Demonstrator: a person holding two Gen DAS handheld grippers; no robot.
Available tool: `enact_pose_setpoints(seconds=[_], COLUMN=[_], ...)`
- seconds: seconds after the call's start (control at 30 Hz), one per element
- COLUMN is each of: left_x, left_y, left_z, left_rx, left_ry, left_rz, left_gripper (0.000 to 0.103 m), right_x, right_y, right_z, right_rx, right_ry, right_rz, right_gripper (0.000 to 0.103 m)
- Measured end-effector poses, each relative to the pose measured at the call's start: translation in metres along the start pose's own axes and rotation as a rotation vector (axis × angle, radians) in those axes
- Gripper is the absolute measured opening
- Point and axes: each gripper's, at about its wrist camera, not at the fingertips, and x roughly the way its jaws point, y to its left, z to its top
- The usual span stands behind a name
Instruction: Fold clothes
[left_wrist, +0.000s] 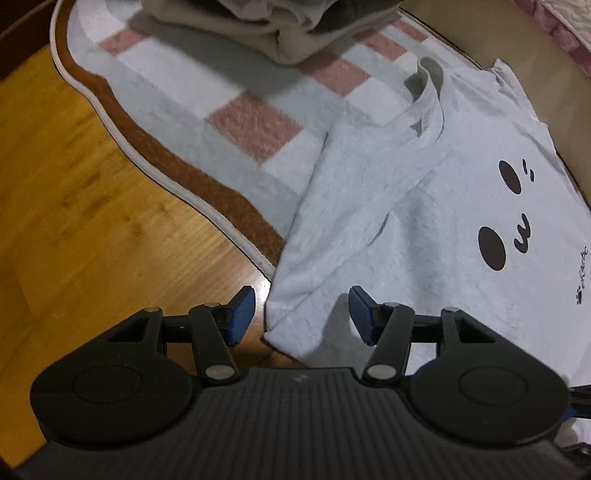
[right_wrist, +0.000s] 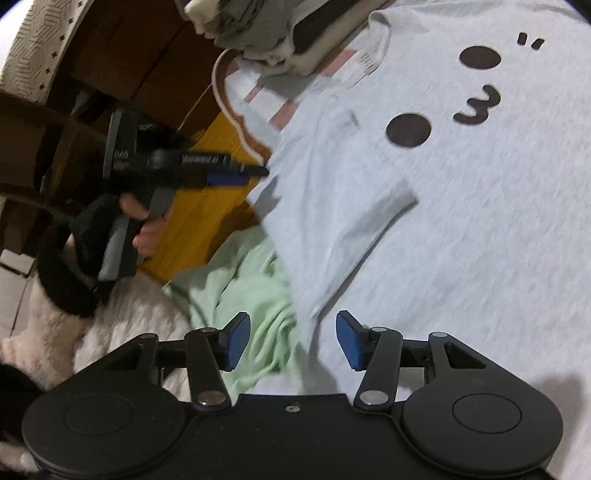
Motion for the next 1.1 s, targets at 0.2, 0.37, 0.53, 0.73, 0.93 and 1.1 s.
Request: enact_pose_setpoints(seconds=[0.2,0.37,0.53,0.73,0.93,1.1], left_x=[0.009,-0.012,-0.022,-0.002,-0.029,-0.029], left_y=[-0.012,-0.023,-0.024,-0.023,-0.043,-0.092], left_z=[-0.001,-0.009,-0.017,-0.009,0.004,0.034], left_rx=[0.073,0.184,0.208,0.171,0.146,0.254], left_ry=[-0.04,-0.155,-0.158,-0.099,-0.243,-0.284], left_rz=[0.025,0.084,0.136,0.252,-0.023,-0.184], left_gripper=[0.028,0.0,0.0,0.008,0.046,0.051], right_x=[0.01,0.016,0.002,-0.014,-0.057,-0.112], right_y=[-0.005,-0.005,-0.005,-0.006,-0.035,-0.079], right_z=[-0.002,0.007,0.016,0.028,0.067,0.12], right_rx=[-0.014,-0.01,-0.013,-0.017,0.059,0.181], right_ry=[-0.067,-0.103,-0.117,-0.132,-0.198,-0.288], right_rz=[-0.086,-0.138,-0.194,-0.261,-0.29,-0.286], right_gripper=[0.057,0.057,0.057,0.057,0.057,0.059])
